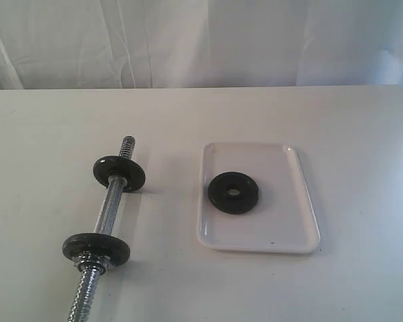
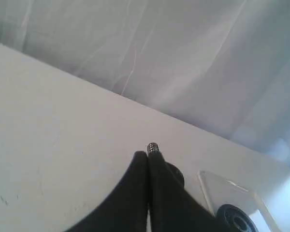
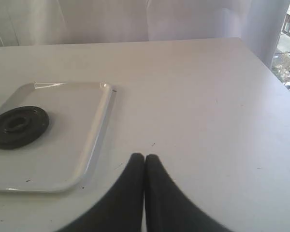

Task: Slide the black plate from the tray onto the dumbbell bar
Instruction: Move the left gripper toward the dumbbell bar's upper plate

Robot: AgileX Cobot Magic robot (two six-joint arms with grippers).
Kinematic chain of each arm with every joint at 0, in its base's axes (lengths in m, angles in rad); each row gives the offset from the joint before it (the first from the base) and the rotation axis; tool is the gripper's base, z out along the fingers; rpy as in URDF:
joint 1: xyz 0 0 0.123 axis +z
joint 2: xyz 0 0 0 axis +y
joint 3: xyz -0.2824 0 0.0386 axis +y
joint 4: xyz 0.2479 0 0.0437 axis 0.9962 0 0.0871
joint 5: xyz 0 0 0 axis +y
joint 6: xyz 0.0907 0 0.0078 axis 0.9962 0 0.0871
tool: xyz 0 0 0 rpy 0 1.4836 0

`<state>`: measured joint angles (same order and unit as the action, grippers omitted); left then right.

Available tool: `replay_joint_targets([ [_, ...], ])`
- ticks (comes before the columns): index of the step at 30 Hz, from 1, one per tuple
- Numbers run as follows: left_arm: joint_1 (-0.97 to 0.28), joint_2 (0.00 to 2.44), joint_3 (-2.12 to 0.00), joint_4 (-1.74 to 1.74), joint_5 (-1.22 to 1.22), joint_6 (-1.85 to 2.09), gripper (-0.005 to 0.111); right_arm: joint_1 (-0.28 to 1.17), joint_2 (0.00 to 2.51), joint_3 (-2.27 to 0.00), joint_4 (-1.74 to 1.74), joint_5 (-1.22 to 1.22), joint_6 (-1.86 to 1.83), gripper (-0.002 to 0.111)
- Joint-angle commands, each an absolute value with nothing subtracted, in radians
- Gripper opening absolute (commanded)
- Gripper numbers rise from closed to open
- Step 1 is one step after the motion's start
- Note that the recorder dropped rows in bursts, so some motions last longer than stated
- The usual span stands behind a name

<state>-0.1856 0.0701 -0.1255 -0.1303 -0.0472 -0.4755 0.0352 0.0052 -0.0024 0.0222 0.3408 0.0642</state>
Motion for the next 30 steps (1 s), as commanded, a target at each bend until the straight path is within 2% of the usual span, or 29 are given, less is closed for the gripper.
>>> replay_joint_targets([
  [1, -0.183, 0.228, -0.321, -0.125, 0.033, -0.295, 0.0, 0.039, 0.0, 0.0, 0.022, 0.335, 0.065, 0.0],
  [9, -0.183, 0.694, -0.659, -0.085, 0.372, -0.187, 0.0, 0.039, 0.0, 0.0, 0.022, 0.335, 0.065, 0.0],
  [15, -0.183, 0.973, -0.832, -0.041, 0.512, -0.187, 0.0, 0.039, 0.0, 0.0, 0.022, 0.335, 0.065, 0.0],
  [21, -0.183, 1.167, -1.005, 0.096, 0.673, -0.21, 0.0, 0.039, 0.0, 0.0, 0.022, 0.335, 0.065, 0.0],
  [27, -0.183, 1.307, -1.18, 0.052, 0.839, -0.201, 0.0, 0.039, 0.0, 0.0, 0.022, 0.335, 0.065, 0.0],
  [30, -0.183, 1.353, -1.232, -0.094, 0.861, -0.12, 0.007, 0.039, 0.0, 0.0, 0.022, 0.335, 0.065, 0.0],
])
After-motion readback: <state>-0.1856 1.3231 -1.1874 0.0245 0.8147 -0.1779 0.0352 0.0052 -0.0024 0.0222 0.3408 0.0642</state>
